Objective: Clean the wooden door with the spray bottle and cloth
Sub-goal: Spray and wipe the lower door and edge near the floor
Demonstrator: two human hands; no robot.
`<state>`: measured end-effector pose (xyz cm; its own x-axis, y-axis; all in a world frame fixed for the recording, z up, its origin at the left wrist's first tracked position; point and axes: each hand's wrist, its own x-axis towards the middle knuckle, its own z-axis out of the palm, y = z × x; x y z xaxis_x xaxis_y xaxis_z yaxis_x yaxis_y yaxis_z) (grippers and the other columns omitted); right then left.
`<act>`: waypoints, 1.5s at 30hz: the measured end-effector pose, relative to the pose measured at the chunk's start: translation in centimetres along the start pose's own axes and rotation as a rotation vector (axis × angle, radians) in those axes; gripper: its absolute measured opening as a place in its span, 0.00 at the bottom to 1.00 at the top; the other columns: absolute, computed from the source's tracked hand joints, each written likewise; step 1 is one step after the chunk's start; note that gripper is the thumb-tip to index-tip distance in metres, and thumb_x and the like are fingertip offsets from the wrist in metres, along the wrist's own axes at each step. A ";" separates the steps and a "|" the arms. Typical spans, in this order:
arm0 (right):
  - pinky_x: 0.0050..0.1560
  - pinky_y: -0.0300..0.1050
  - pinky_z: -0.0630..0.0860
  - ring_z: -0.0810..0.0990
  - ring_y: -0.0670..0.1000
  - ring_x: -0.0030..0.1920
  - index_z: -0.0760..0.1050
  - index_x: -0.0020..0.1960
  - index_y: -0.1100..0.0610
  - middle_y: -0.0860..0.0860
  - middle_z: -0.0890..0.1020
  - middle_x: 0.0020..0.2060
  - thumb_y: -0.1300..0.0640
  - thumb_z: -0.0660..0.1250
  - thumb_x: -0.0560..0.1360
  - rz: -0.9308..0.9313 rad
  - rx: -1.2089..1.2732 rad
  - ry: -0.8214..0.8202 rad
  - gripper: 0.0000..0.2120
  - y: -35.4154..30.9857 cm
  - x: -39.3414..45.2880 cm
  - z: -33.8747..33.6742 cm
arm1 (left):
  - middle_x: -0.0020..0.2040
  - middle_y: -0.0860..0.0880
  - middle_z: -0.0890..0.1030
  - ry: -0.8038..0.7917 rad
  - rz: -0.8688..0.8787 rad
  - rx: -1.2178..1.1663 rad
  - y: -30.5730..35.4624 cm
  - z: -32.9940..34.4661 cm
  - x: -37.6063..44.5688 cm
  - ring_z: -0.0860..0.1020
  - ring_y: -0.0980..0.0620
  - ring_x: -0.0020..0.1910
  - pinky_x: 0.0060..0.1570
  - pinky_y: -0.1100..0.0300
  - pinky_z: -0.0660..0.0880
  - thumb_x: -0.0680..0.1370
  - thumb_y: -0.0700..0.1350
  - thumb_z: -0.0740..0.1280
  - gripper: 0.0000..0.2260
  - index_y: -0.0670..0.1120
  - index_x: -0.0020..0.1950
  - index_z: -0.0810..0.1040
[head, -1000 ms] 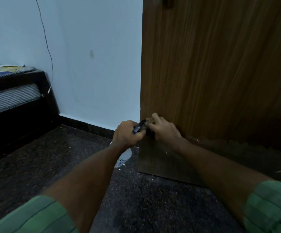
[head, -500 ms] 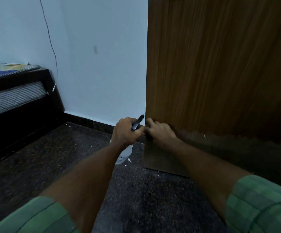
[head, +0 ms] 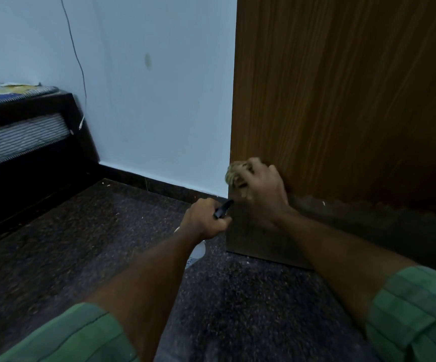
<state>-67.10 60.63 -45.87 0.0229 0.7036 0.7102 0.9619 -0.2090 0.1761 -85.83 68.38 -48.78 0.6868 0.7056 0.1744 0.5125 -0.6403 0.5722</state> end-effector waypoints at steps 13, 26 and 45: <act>0.46 0.50 0.73 0.81 0.56 0.43 0.81 0.62 0.55 0.60 0.78 0.59 0.58 0.76 0.69 -0.361 -0.100 -0.240 0.21 -1.1 -3.4 5.6 | 0.24 0.54 0.72 0.125 0.135 -0.103 -0.7 0.2 1.1 0.67 0.57 0.22 0.28 0.61 0.61 0.77 0.50 0.71 0.17 0.50 0.30 0.71; 0.50 0.54 0.67 0.78 0.56 0.48 0.77 0.65 0.52 0.57 0.76 0.61 0.55 0.69 0.76 -0.509 -0.266 -0.205 0.17 2.5 -8.0 7.1 | 0.24 0.52 0.70 0.171 0.156 -0.235 -0.9 0.0 1.9 0.66 0.52 0.23 0.30 0.59 0.62 0.74 0.53 0.67 0.17 0.50 0.28 0.68; 0.52 0.54 0.69 0.77 0.57 0.53 0.70 0.72 0.55 0.57 0.74 0.61 0.50 0.74 0.71 -0.131 -0.219 -0.229 0.32 4.1 -6.6 1.8 | 0.28 0.51 0.76 0.129 0.175 -0.390 2.0 4.8 3.9 0.73 0.51 0.26 0.29 0.58 0.66 0.79 0.52 0.71 0.16 0.49 0.33 0.75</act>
<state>-62.80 56.29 -51.07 -0.0125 0.8629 0.5053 0.8801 -0.2304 0.4151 -79.67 68.38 -50.75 0.6632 0.6449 0.3798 0.1444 -0.6082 0.7805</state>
